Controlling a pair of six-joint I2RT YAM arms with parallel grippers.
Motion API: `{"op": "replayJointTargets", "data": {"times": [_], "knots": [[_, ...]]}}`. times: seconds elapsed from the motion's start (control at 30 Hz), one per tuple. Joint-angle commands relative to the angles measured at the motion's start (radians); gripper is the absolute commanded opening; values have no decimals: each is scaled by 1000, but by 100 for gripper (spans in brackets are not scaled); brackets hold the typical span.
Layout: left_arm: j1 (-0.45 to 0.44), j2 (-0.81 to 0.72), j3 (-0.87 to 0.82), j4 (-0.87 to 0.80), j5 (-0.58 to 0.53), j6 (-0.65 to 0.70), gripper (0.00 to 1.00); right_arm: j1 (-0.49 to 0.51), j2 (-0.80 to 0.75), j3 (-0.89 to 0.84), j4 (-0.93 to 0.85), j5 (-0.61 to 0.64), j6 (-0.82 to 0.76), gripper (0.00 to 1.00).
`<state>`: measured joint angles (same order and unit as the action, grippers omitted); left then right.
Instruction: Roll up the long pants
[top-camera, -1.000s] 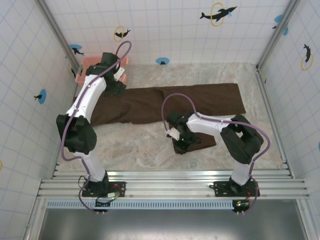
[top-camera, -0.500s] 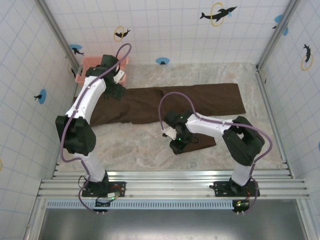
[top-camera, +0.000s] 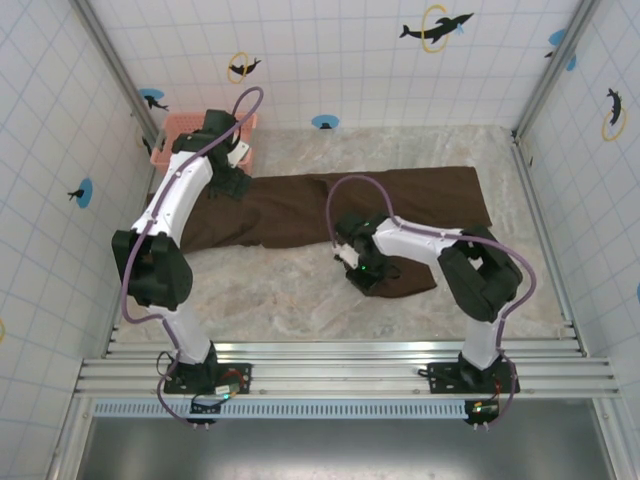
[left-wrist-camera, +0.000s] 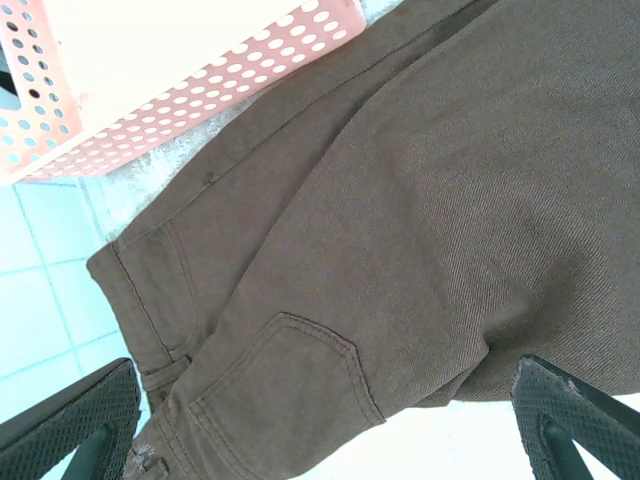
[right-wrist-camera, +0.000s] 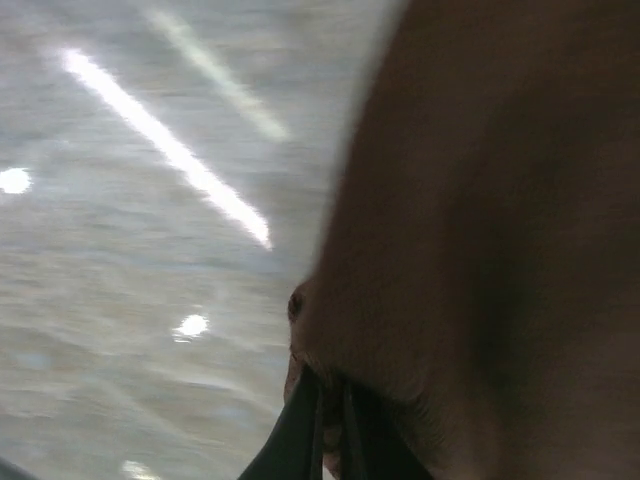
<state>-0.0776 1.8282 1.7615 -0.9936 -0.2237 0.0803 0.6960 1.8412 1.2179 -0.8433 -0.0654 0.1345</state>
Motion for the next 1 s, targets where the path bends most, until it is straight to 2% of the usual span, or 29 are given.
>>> {"op": "replayJointTargets", "data": {"times": [0.0, 0.13, 0.33, 0.53, 0.7, 0.87, 0.9, 0.93, 0.97], "knots": [[7, 11, 35, -24, -12, 17, 98, -173, -106, 106, -20, 178, 5, 0], [6, 16, 31, -24, -5, 21, 98, -343, -53, 274, -39, 310, -42, 0], [6, 1, 21, -34, 19, 11, 98, -509, 111, 508, -54, 428, -69, 0], [7, -3, 10, -54, 33, -5, 97, -614, 265, 697, -52, 496, -51, 0], [5, 9, 21, -84, 46, -20, 97, -654, 406, 874, -66, 559, -49, 0], [7, 16, 33, -112, 6, -30, 98, -692, 579, 1094, -123, 611, -35, 0], [7, 14, 33, -118, -5, -32, 98, -695, 610, 1137, -139, 619, -32, 6], [7, 14, 33, -123, -16, -33, 97, -698, 647, 1192, -155, 620, -30, 21], [7, 11, 33, -128, -27, -34, 98, -698, 674, 1231, -165, 620, -32, 27]]}}
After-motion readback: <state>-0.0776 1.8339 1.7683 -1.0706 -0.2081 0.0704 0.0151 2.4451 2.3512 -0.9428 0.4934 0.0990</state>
